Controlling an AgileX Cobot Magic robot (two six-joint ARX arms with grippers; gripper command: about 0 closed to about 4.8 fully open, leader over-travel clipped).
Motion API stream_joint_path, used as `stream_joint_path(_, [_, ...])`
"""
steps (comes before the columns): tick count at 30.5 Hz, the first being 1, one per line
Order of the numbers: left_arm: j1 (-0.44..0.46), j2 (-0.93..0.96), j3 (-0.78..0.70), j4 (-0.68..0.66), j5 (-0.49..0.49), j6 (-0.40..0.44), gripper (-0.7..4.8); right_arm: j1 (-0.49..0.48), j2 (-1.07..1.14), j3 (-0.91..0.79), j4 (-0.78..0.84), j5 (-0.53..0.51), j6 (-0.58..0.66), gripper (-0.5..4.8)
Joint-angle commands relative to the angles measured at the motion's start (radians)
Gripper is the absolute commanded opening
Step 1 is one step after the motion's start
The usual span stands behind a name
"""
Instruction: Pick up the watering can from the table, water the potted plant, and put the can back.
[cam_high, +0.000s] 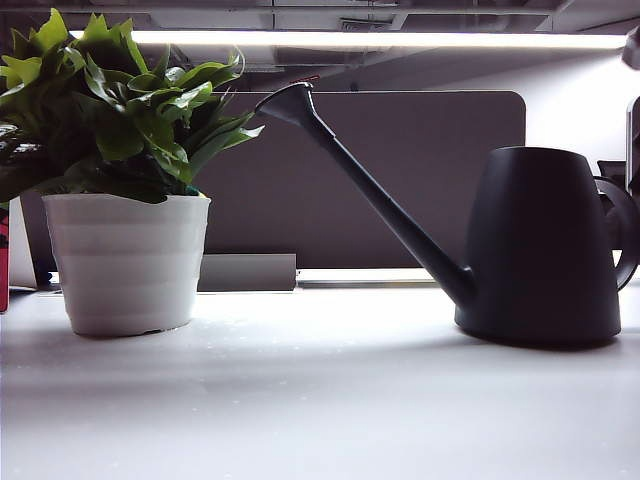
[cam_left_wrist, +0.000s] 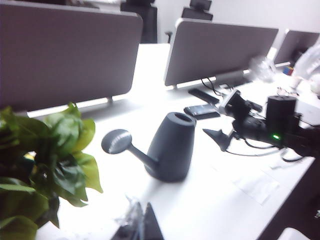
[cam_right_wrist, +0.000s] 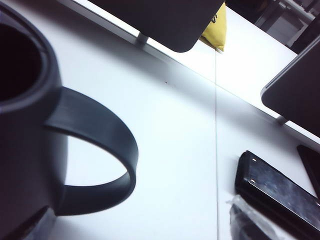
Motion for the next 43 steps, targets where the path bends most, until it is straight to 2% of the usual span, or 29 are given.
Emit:
stream_joint_path(1, [0.001, 0.029, 0.002, 0.003, 0.015, 0.029, -0.06, 0.001, 0.084, 0.024, 0.106, 0.015, -0.023, 4.63])
stream_joint_path(4, [0.001, 0.064, 0.002, -0.007, 0.011, 0.091, -0.06, 0.001, 0.164, 0.051, 0.153, 0.026, -0.022, 4.63])
stream_joint_path(6, [0.001, 0.083, 0.002, -0.007, 0.005, 0.102, -0.06, 0.001, 0.209, 0.072, 0.165, 0.025, -0.023, 4.63])
stream_joint_path(10, [0.000, 0.089, -0.001, -0.007, -0.098, 0.113, -0.06, 0.001, 0.273, 0.111, 0.182, 0.026, -0.023, 4.63])
stream_joint_path(12, [0.000, 0.095, -0.001, -0.001, -0.114, 0.113, -0.06, -0.001, 0.300, 0.124, 0.195, 0.026, -0.023, 4.63])
stream_joint_path(18, [-0.001, 0.126, -0.001, 0.002, -0.048, 0.108, -0.06, 0.000, 0.381, 0.137, 0.264, 0.021, -0.022, 4.62])
stream_joint_path(23, [-0.043, 0.153, -0.002, 0.018, -0.045, 0.109, -0.06, 0.000, 0.420, 0.140, 0.294, 0.021, -0.022, 4.62])
stream_joint_path(26, [-0.111, 0.190, -0.002, 0.061, -0.060, 0.109, -0.06, 0.001, 0.423, 0.141, 0.329, 0.020, -0.014, 4.62])
stream_joint_path(29, [-0.203, 0.234, -0.002, 0.101, -0.119, 0.109, -0.06, 0.002, 0.422, 0.152, 0.349, 0.019, -0.014, 4.43])
stream_joint_path(35, [-0.476, 0.339, -0.002, 0.141, -0.377, 0.113, -0.06, 0.002, 0.422, 0.187, 0.338, -0.011, -0.014, 4.28])
stream_joint_path(38, [-0.601, 0.403, -0.002, 0.189, -0.465, 0.129, -0.06, 0.002, 0.422, 0.205, 0.329, -0.032, -0.014, 4.27])
stream_joint_path(41, [-0.677, 0.458, -0.001, 0.242, -0.521, 0.128, -0.06, 0.002, 0.422, 0.218, 0.326, -0.036, -0.014, 4.25])
stream_joint_path(43, [-0.705, 0.491, -0.001, 0.273, -0.522, 0.128, -0.06, 0.002, 0.422, 0.224, 0.326, -0.043, -0.014, 3.88])
